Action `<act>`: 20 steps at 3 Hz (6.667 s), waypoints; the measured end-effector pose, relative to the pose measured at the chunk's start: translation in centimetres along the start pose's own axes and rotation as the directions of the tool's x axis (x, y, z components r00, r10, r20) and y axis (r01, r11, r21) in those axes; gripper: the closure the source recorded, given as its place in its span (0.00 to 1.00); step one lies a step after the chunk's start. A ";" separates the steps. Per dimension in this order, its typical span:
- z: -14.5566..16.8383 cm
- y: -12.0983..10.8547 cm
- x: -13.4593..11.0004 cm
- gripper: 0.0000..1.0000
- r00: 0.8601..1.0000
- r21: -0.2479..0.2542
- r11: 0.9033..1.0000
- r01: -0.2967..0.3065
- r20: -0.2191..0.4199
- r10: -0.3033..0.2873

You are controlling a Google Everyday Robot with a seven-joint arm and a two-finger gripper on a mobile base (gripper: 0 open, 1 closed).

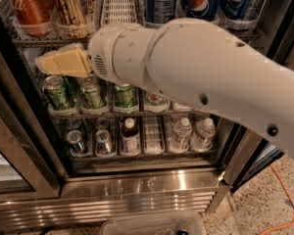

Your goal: Pick orange can from top shelf of fridge

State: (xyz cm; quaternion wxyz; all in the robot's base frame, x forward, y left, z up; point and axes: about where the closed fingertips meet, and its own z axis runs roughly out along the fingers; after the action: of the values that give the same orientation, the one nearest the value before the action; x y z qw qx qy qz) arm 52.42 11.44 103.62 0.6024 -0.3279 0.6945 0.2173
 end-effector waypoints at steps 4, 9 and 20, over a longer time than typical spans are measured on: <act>2.2 0.8 -2.5 0.00 0.996 0.021 0.999 -0.026 0.086 0.024; 4.7 -4.7 -2.3 0.03 0.971 0.143 0.988 0.060 0.219 -0.090; 7.8 -4.9 -4.4 0.88 0.944 0.084 0.996 0.041 0.323 -0.066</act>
Offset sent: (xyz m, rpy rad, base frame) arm 0.0068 0.0277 0.0325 0.0919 -0.0126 -0.0234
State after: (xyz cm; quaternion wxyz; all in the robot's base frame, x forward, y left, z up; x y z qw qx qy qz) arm 61.63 14.31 106.99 0.7264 -0.2830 0.5843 0.2254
